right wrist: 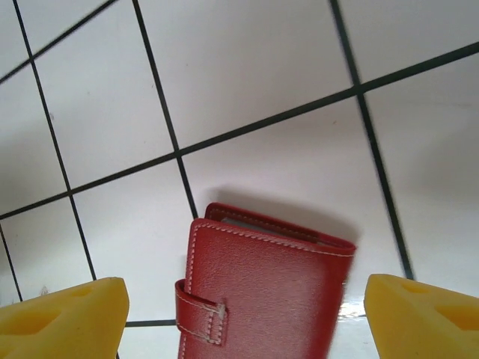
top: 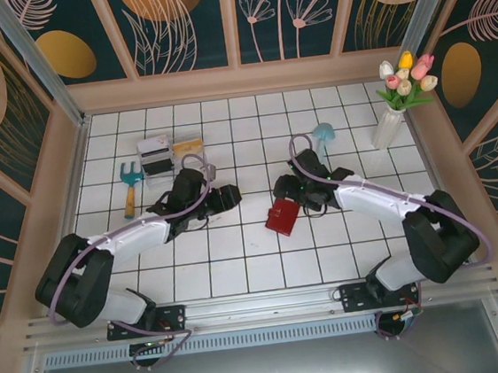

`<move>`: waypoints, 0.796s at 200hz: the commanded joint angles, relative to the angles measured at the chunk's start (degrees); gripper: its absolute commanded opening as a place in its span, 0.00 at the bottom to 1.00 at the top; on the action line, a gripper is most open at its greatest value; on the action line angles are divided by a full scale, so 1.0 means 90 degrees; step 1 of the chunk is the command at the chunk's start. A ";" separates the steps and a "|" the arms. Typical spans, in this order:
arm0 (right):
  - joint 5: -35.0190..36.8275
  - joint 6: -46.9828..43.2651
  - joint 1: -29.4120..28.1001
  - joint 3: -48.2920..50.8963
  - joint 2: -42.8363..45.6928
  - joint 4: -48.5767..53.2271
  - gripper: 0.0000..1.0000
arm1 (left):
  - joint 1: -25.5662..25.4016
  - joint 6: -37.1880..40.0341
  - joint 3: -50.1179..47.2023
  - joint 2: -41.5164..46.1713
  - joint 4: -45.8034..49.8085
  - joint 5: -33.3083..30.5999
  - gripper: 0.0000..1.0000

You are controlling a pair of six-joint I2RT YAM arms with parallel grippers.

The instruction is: Take the credit cards out of the card holder

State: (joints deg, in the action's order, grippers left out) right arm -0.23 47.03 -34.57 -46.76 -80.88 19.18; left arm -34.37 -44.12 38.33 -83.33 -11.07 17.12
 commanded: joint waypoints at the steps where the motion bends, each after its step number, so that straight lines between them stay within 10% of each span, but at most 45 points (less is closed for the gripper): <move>1: -0.0259 0.0045 0.0212 0.0480 0.0301 -0.0150 0.80 | -0.0248 -0.0140 0.0220 -0.0404 -0.0299 0.0433 0.52; 159: -0.1399 -0.0003 0.0324 0.1071 -0.0126 -0.1038 0.49 | -0.1216 -0.1156 0.0583 -0.2094 -0.1522 0.1378 0.47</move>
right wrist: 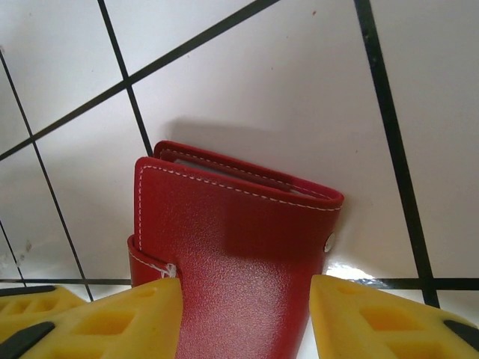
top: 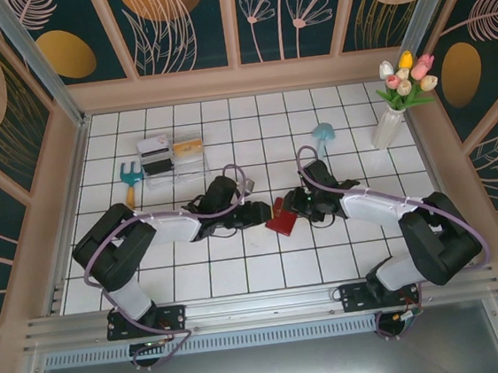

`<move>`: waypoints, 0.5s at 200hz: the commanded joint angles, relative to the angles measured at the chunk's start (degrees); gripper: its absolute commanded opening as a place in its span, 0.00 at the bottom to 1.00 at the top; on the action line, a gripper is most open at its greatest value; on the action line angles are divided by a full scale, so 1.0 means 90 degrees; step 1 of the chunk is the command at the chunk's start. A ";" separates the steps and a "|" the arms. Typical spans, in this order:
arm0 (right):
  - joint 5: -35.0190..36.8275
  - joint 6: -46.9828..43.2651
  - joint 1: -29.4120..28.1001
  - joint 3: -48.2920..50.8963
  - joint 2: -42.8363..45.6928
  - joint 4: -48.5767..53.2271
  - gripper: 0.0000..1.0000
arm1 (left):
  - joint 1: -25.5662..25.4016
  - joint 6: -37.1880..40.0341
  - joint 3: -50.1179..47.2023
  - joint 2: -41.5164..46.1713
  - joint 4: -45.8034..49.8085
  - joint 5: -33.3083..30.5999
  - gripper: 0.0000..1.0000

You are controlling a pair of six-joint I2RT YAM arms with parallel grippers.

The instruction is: Take the credit cards out of the card holder

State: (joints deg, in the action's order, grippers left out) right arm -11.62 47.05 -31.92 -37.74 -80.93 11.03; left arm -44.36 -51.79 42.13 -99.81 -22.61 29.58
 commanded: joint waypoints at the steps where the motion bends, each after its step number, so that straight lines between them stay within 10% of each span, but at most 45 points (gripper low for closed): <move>1: -0.0135 -0.0004 0.0031 0.0065 -0.0125 -0.0132 0.49 | -0.0113 -0.0297 0.0166 -0.0270 -0.0226 -0.0016 0.47; 100: -0.0067 0.0104 0.0028 0.0287 -0.0173 -0.0190 0.51 | -0.0124 -0.0046 0.0246 -0.0084 0.0624 -0.0966 0.48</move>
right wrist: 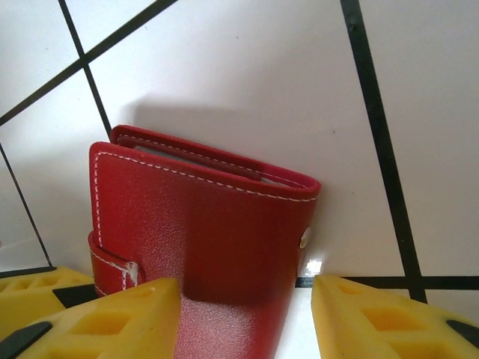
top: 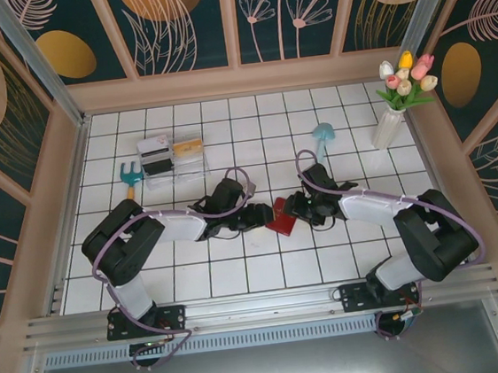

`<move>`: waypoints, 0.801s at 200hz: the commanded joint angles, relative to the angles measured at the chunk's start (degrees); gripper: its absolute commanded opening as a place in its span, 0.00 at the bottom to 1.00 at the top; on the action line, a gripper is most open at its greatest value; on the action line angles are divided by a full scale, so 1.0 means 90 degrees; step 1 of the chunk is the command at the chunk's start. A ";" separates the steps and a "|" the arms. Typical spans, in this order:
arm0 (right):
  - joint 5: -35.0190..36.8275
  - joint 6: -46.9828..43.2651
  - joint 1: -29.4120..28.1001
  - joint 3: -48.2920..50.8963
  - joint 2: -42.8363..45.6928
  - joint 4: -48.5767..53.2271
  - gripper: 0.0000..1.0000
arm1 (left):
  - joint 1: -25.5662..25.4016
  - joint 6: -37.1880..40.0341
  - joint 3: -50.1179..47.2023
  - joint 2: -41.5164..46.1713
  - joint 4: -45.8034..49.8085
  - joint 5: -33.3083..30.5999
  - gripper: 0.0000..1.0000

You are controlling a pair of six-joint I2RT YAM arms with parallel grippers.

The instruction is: Take the credit cards out of the card holder

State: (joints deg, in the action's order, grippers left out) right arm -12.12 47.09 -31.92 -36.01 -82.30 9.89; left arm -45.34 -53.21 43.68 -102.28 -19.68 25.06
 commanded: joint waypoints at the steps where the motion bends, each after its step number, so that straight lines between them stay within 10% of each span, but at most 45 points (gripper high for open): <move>1: -0.0006 0.0104 0.0025 0.0100 -0.0018 -0.0059 0.51 | -0.0017 0.0112 0.0066 0.0201 0.0300 -0.0486 0.48; 160: -0.0115 0.0232 0.0024 0.0215 -0.0077 -0.0173 0.46 | -0.0136 0.0190 0.0225 -0.0281 0.0179 0.0293 0.42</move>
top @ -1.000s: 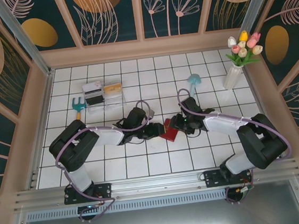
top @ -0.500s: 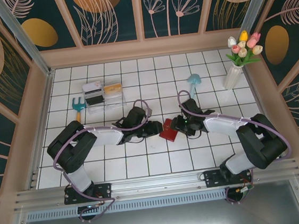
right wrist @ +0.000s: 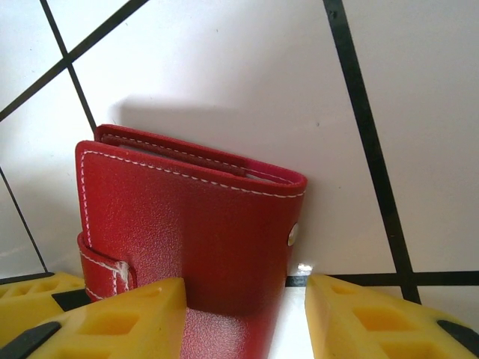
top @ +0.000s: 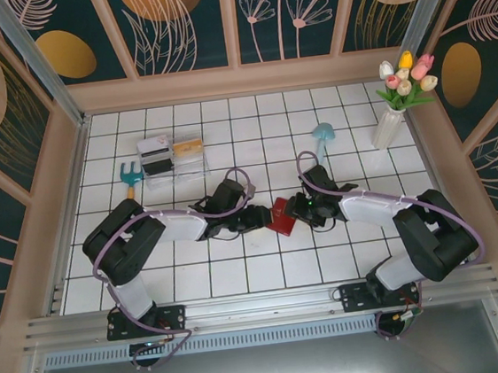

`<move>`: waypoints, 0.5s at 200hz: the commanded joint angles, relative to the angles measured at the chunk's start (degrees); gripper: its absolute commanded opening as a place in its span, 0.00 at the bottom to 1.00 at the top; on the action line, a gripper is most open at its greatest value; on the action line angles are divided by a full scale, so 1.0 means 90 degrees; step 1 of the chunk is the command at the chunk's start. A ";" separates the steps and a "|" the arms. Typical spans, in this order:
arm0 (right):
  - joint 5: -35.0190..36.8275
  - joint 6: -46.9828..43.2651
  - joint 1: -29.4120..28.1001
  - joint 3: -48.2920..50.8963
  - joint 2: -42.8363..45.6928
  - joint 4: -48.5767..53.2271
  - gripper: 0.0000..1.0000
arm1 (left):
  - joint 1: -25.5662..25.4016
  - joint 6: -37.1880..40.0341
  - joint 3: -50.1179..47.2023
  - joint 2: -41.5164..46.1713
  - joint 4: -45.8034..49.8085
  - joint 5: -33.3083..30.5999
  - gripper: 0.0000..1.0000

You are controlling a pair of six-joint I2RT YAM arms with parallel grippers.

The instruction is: Take the credit cards out of the card holder

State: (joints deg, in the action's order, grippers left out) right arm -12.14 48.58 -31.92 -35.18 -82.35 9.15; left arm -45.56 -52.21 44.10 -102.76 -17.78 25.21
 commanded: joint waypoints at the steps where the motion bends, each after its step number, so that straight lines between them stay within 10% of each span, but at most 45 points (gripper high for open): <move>1: -0.0114 0.0069 0.0028 0.0126 -0.0076 -0.0090 0.46 | -0.0108 0.0078 0.0183 -0.0240 -0.0039 0.0285 0.42; 100: -0.0440 0.0018 0.0030 0.0061 -0.0140 -0.0245 0.43 | -0.0157 -0.0236 -0.0142 -0.0008 -0.1512 0.0647 0.30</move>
State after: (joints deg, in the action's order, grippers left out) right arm -14.28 48.56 -31.62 -34.96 -83.09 7.84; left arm -46.44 -54.17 43.16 -104.71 -25.54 29.23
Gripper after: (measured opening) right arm 0.430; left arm 0.320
